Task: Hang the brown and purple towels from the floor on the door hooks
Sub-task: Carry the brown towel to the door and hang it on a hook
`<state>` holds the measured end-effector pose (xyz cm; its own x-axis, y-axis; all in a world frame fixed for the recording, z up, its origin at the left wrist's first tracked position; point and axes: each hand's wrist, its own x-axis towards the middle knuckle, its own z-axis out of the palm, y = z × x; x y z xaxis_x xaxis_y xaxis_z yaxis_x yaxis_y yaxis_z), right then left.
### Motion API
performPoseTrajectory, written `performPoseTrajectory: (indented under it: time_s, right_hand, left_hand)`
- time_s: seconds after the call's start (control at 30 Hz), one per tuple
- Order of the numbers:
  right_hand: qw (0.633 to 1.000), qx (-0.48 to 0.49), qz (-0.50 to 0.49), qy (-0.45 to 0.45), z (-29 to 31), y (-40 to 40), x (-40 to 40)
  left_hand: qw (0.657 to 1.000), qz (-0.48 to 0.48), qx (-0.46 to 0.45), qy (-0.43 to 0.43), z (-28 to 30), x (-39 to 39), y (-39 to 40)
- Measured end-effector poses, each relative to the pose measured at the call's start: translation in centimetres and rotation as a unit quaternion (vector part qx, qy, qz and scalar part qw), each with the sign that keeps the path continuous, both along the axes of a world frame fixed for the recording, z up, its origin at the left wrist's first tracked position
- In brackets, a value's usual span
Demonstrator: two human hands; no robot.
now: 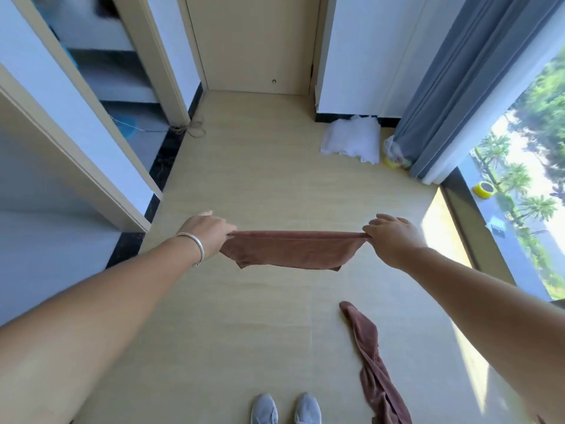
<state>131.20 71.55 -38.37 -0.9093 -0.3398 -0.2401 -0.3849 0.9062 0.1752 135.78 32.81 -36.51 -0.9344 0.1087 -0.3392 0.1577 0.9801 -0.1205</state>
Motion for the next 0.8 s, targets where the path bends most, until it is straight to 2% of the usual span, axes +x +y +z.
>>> performPoseTrajectory:
  time_s: [0.23, 0.53, 0.67, 0.8]
  right_hand:
    - [0.994, -0.036, 0.039, 0.097, 13.2, -1.4, -2.5]
    - [0.990, -0.027, 0.076, 0.114, 29.3, -1.3, -5.1]
    - [0.988, -0.048, 0.061, 0.131, 35.2, -1.1, -5.3]
    - [0.982, -0.107, 0.037, 0.149, 41.0, -0.5, -5.1]
  left_hand:
    - [0.998, -0.002, -0.034, 0.050, 14.4, -1.9, -1.0]
    - [0.987, 0.024, -0.028, 0.155, 29.2, -3.1, -1.1]
    - [0.977, 0.017, -0.034, 0.209, 34.6, -3.3, -0.9]
    - [0.973, 0.011, -0.072, 0.217, 40.2, -3.5, -0.2]
